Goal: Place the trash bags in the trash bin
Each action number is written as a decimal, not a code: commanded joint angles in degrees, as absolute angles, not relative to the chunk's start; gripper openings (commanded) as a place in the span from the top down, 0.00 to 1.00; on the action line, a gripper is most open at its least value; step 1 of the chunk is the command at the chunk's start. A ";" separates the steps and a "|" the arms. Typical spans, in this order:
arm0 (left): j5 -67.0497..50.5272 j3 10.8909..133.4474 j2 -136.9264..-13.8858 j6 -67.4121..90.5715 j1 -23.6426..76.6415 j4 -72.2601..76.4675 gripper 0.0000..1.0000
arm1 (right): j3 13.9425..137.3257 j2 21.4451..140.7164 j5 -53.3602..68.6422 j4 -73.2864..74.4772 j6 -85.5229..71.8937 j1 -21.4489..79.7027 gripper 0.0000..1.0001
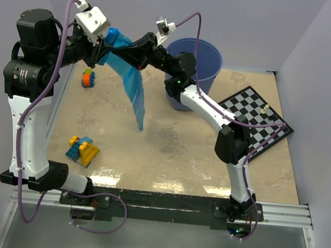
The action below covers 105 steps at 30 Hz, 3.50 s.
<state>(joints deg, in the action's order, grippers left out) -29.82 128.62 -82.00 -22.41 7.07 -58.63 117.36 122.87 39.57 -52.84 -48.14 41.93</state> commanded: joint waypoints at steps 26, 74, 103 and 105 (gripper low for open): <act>-25.05 122.53 -79.72 -22.59 6.86 -51.86 1.00 | 122.33 125.77 54.32 -81.11 -67.48 42.10 1.00; -2.03 88.77 -75.76 -14.85 7.91 -18.64 1.00 | 146.60 124.72 45.09 -98.17 -86.92 39.29 1.00; -14.24 112.67 -70.93 -25.50 7.65 -37.35 1.00 | 128.07 113.91 40.18 -16.97 -4.76 37.27 0.87; -15.11 113.99 -71.45 -23.74 7.65 -37.70 1.00 | 125.61 112.68 38.77 -16.18 -3.96 37.35 0.76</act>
